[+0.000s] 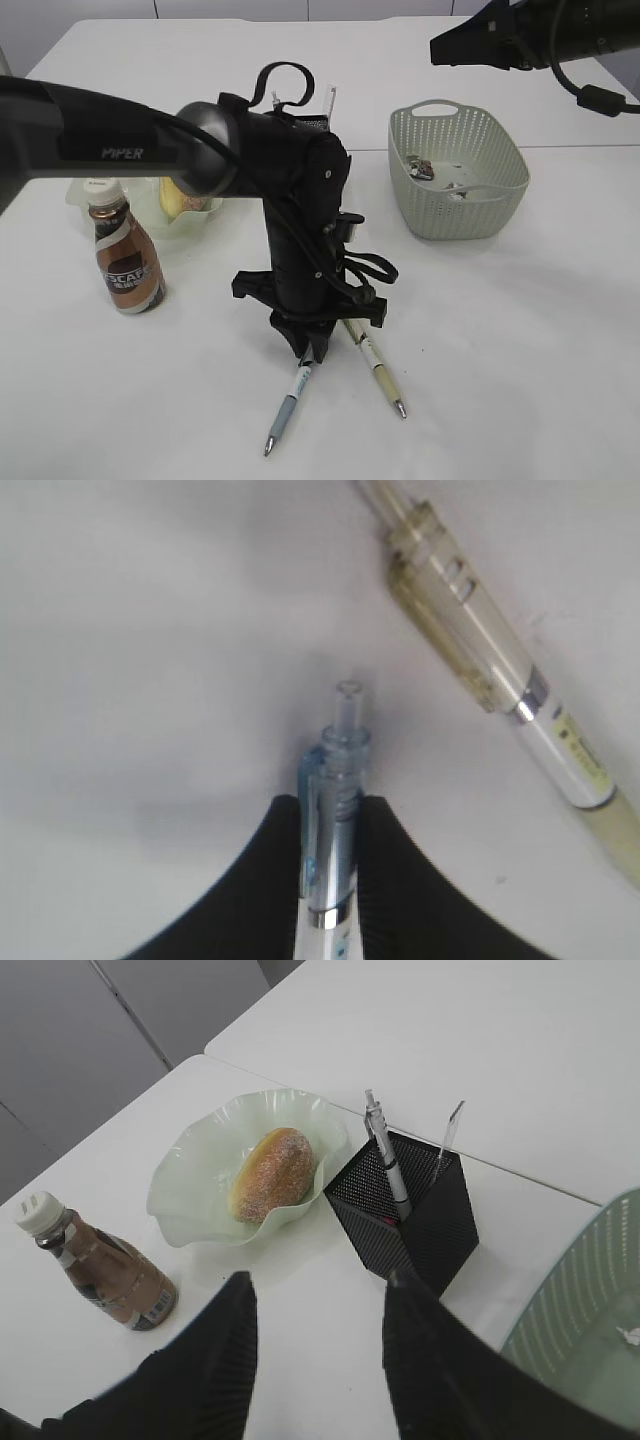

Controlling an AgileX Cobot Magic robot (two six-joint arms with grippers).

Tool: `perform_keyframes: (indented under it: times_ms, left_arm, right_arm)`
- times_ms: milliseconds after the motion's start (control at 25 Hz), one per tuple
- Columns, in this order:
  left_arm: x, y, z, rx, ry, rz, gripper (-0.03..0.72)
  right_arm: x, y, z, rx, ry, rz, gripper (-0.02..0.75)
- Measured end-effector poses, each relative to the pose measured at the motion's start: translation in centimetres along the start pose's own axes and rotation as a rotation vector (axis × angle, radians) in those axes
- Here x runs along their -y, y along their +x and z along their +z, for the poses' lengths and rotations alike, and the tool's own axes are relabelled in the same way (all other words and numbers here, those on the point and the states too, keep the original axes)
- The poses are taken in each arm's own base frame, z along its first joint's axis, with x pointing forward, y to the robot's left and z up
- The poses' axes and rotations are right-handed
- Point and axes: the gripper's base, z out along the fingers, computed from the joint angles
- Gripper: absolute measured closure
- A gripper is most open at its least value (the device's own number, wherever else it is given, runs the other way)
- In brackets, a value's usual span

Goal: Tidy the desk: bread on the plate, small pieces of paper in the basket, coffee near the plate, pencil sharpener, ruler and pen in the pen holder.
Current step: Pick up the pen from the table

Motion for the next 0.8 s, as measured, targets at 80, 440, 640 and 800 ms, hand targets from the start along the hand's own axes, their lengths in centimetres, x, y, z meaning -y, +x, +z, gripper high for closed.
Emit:
perform_keyframes:
  times_ms: [80,440,640,800]
  left_arm:
    - [0.0,0.0,-1.0,0.023,0.0,0.008,0.589]
    - [0.0,0.1,-4.9,0.104,0.023,0.021,0.59]
    - [1.1,0.9,-6.3,0.177,-0.05,0.077,0.59]
    - [2.5,1.8,-7.8,0.253,-0.094,0.113,0.59]
  right_arm:
    - [0.0,0.0,0.0,0.0,0.0,0.0,0.426]
    - [0.0,0.0,0.0,0.0,0.0,0.0,0.426]
    - [0.0,0.0,0.0,0.0,0.0,0.0,0.426]
    - [0.0,0.0,0.0,0.0,0.0,0.0,0.426]
